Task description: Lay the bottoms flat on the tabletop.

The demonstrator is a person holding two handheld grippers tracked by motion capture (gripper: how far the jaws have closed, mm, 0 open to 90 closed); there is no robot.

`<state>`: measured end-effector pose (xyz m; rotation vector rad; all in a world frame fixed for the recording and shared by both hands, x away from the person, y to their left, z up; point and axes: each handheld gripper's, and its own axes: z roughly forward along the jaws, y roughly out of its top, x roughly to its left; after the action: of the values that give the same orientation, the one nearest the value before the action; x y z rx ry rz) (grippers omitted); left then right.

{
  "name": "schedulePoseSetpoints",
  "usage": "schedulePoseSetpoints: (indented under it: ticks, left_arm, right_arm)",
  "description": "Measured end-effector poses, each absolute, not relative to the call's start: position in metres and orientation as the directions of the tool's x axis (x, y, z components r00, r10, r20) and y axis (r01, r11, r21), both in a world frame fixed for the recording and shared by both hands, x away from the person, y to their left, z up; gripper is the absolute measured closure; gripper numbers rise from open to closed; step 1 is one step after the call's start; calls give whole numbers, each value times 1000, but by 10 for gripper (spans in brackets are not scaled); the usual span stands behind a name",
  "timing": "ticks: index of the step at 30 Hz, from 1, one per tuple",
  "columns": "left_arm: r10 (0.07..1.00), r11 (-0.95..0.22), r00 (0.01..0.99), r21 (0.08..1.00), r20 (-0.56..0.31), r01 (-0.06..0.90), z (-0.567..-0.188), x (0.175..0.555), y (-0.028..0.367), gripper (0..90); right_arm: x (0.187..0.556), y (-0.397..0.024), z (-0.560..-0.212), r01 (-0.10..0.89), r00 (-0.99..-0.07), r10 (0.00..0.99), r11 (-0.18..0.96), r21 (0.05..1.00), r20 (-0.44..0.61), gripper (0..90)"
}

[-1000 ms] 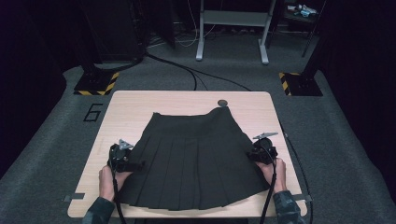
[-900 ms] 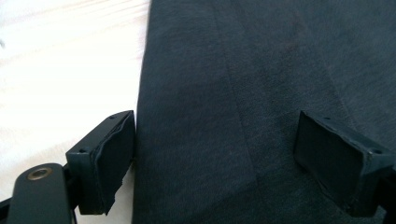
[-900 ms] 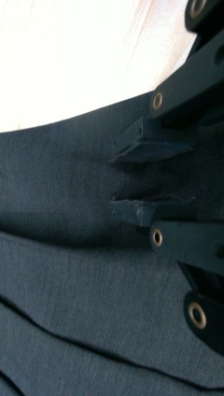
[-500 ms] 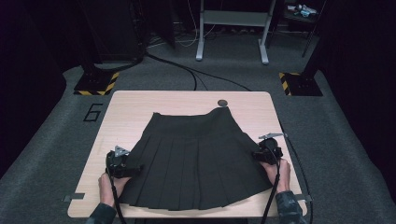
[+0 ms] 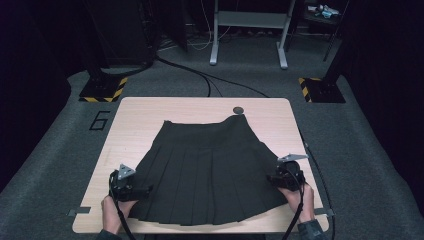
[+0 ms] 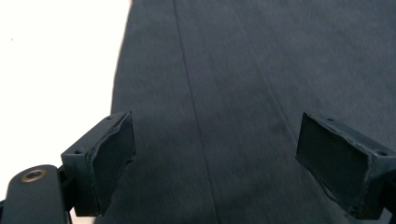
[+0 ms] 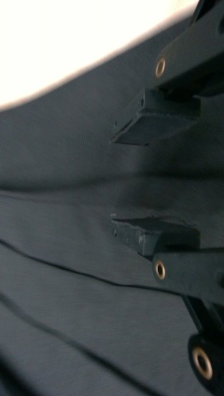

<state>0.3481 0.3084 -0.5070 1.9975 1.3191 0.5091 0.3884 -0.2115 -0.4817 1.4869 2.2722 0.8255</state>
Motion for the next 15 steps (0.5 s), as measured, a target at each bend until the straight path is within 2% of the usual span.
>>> schedulePoseSetpoints:
  ticks: [2,6,7,8,9,15]
  left_arm:
    - [913,-254,406,716,-45,651,-510,344,309,113]
    - [913,-245,403,705,-63,666,-517,340,311,114]
    - [913,-245,403,705,-63,666,-517,340,311,114]
    - [915,-243,399,701,-64,670,-519,339,311,114]
    - [917,-244,395,694,-62,677,-522,339,312,115]
    - [918,-245,392,699,-54,671,-522,339,313,118]
  right_arm:
    - [386,-209,-490,747,-405,914,313,587,28,644]
    - [383,-210,-501,750,-416,908,313,583,48,818]
    - [383,-210,-501,750,-416,908,313,583,48,818]
    - [381,-210,-501,748,-411,910,306,589,50,868]
    - [380,-213,-501,741,-407,913,318,592,19,885]
    - [382,-221,-498,748,-361,932,300,592,-16,872]
